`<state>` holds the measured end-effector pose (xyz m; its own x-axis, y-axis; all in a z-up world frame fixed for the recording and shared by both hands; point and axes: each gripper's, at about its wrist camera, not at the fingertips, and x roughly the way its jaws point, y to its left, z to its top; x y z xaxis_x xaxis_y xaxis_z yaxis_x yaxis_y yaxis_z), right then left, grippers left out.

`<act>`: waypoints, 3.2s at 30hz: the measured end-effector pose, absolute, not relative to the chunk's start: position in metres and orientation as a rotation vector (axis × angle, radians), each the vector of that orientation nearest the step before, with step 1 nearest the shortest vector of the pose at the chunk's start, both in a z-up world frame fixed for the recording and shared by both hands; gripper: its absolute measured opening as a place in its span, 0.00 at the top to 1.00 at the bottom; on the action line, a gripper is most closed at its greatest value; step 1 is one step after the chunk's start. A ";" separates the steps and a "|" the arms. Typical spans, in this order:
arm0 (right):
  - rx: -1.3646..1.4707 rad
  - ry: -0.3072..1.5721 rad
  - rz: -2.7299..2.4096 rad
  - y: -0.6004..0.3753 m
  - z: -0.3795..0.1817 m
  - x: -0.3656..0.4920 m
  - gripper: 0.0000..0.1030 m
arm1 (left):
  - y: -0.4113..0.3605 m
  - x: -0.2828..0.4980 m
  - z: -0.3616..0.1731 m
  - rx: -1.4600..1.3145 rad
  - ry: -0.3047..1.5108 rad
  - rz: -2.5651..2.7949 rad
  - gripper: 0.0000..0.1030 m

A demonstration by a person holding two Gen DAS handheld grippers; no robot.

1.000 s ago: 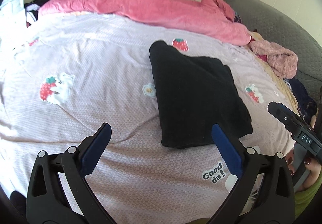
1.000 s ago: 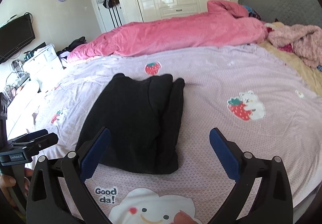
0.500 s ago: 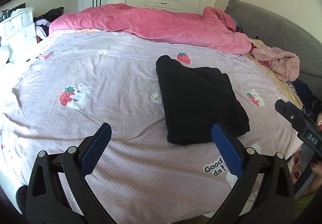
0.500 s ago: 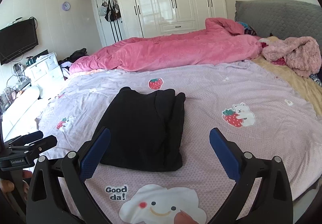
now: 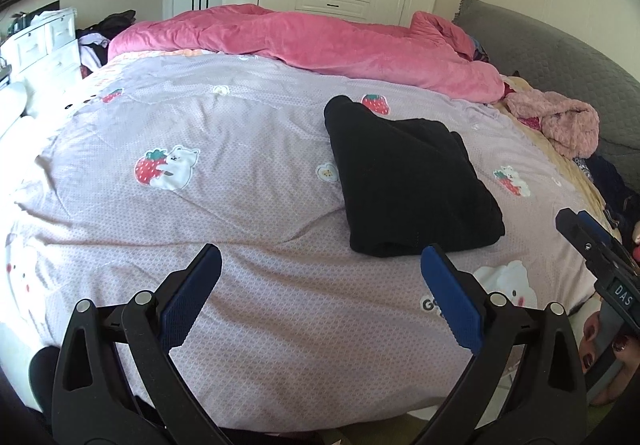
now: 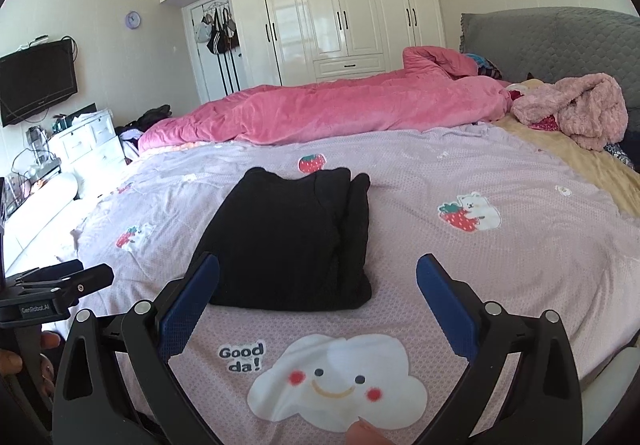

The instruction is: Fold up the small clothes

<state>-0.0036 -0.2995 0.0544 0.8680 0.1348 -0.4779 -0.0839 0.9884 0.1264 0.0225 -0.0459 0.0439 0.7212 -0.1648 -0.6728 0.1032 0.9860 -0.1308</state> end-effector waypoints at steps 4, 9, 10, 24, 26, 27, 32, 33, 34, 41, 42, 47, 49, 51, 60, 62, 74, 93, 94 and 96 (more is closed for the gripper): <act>0.100 0.540 0.114 -0.297 0.046 -0.004 0.04 | -0.046 0.019 0.039 -0.082 0.762 -0.149 0.09; 0.100 0.566 0.114 -0.295 0.039 -0.004 0.04 | -0.046 0.017 0.037 -0.088 0.770 -0.149 0.09; 0.099 0.567 0.114 -0.295 0.039 -0.005 0.04 | -0.046 0.017 0.037 -0.089 0.770 -0.149 0.09; 0.078 0.606 0.110 -0.293 0.027 -0.002 0.04 | -0.048 0.017 0.033 -0.083 0.785 -0.135 0.09; 0.081 0.611 0.112 -0.293 0.025 -0.002 0.04 | -0.048 0.017 0.031 -0.084 0.789 -0.133 0.09; 0.081 0.614 0.113 -0.293 0.025 -0.001 0.04 | -0.048 0.018 0.031 -0.085 0.791 -0.132 0.09; 0.080 0.624 0.118 -0.293 0.022 -0.001 0.04 | -0.047 0.019 0.028 -0.086 0.805 -0.131 0.09; 0.081 0.623 0.119 -0.293 0.022 -0.001 0.04 | -0.048 0.019 0.028 -0.085 0.805 -0.132 0.09; 0.081 0.624 0.120 -0.292 0.022 -0.001 0.04 | -0.048 0.019 0.028 -0.084 0.804 -0.133 0.09; 0.085 0.627 0.123 -0.292 0.021 -0.001 0.04 | -0.048 0.018 0.028 -0.083 0.806 -0.128 0.09; 0.085 0.629 0.124 -0.292 0.021 -0.001 0.04 | -0.048 0.019 0.029 -0.083 0.806 -0.128 0.09; 0.085 0.634 0.129 -0.289 0.020 -0.002 0.04 | -0.047 0.019 0.028 -0.082 0.810 -0.122 0.09; 0.086 0.634 0.130 -0.290 0.020 -0.002 0.04 | -0.047 0.019 0.028 -0.080 0.811 -0.120 0.09; 0.085 0.634 0.129 -0.290 0.020 -0.002 0.04 | -0.048 0.019 0.029 -0.078 0.811 -0.118 0.09; 0.089 0.638 0.128 -0.291 0.020 -0.001 0.04 | -0.047 0.020 0.028 -0.076 0.814 -0.117 0.09; 0.091 0.640 0.128 -0.290 0.020 -0.001 0.04 | -0.047 0.020 0.027 -0.077 0.814 -0.117 0.09; 0.092 0.636 0.128 -0.292 0.020 -0.001 0.04 | -0.047 0.019 0.029 -0.076 0.814 -0.111 0.09; 0.096 0.644 0.124 -0.294 0.020 0.000 0.04 | -0.049 0.018 0.028 -0.063 0.821 -0.101 0.09; 0.095 0.644 0.125 -0.294 0.020 0.000 0.04 | -0.048 0.018 0.029 -0.064 0.821 -0.101 0.09; 0.094 0.643 0.123 -0.294 0.021 0.001 0.04 | -0.048 0.018 0.029 -0.063 0.820 -0.101 0.09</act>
<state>0.0008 -0.2936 0.0206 0.7933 0.1432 -0.5918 -0.0852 0.9885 0.1250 0.0183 -0.0480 0.0286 0.6777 -0.1141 -0.7265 0.0656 0.9933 -0.0948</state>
